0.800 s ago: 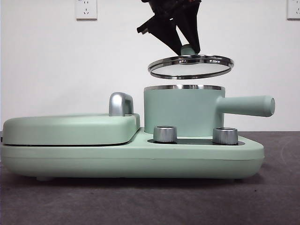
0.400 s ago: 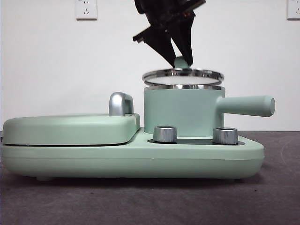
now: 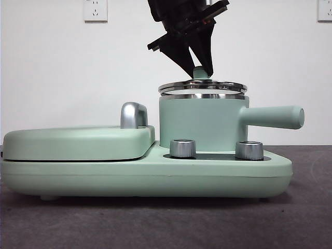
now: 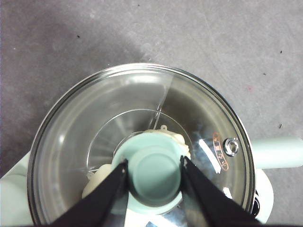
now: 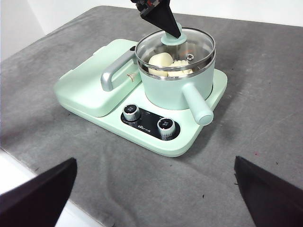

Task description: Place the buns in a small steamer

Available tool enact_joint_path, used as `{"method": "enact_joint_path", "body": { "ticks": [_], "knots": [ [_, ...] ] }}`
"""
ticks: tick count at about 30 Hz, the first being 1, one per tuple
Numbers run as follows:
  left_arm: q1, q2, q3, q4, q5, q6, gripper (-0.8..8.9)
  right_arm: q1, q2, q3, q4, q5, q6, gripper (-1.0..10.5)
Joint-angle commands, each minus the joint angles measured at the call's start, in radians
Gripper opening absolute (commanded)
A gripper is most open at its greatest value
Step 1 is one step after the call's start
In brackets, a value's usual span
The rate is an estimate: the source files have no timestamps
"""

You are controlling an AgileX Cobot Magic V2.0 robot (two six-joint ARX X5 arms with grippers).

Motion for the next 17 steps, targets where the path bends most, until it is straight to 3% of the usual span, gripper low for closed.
{"method": "enact_joint_path", "body": {
  "ticks": [1,17],
  "knots": [
    [-0.006,0.016,0.029,0.019,0.005,0.012,0.17,0.005,0.0,0.01,0.01,0.017,0.009,5.4],
    [-0.029,0.071,0.029,0.011,0.009,0.01,0.18,0.005,0.0,0.01,0.009,0.031,0.01,5.4]
  ]
}}
